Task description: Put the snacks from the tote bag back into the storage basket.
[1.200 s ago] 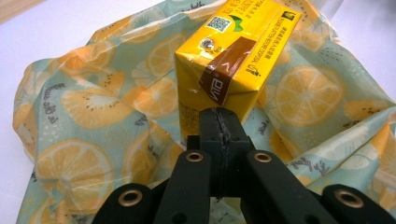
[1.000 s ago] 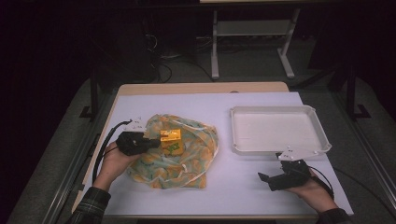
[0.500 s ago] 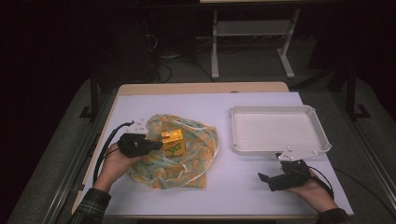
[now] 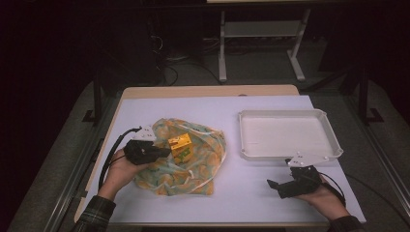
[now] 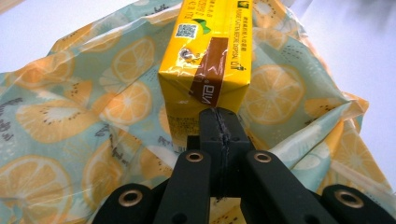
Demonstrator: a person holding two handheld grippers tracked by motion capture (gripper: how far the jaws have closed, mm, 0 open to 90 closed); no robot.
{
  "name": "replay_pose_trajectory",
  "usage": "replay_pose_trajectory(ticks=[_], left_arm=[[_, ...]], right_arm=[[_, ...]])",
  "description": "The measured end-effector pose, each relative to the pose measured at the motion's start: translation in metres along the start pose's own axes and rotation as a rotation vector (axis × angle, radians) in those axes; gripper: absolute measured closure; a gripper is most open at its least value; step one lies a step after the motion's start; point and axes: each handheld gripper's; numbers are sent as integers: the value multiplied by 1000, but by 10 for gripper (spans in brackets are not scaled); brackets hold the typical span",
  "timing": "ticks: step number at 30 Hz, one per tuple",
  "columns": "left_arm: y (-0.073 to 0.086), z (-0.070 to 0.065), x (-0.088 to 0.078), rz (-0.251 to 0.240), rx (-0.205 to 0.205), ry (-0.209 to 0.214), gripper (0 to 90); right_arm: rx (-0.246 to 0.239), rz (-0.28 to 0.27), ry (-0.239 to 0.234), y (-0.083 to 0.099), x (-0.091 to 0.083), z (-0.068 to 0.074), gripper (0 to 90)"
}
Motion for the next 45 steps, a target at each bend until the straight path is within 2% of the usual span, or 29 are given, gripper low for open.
replay_pose_trajectory(ticks=[13,15,17,23,30,34,37,43,45], left_arm=[[-3,-10,6,3,22,28,897],[-5,-11,7,11,36,38,897],[-4,-13,8,3,26,38,898],[-7,-19,13,13,49,59,897],[-10,-21,8,9,17,47,893],[-14,-21,1,13,13,29,815],[-19,-21,-9,-3,-2,-2,752],[-30,-20,-15,1,-20,-16,553],[-34,-20,-15,2,-39,-20,482]], right_arm=[[-2,7,-6,0,0,0,11],[-3,8,-8,0,0,0,11],[-4,9,-8,0,0,0,11],[-5,7,-8,0,0,0,11],[-5,8,-10,0,0,0,11],[-4,7,-10,0,0,0,11],[-4,8,-10,0,0,0,11],[-11,12,-17,1,1,1,11],[-12,15,-16,1,1,1,11]])
Point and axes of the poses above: each handheld gripper's, and its own axes: x roughly forward along the jaws, y roughly out of its underside, z roughly to its left, and after that the axes turned 15 degrees about -z, right-handed
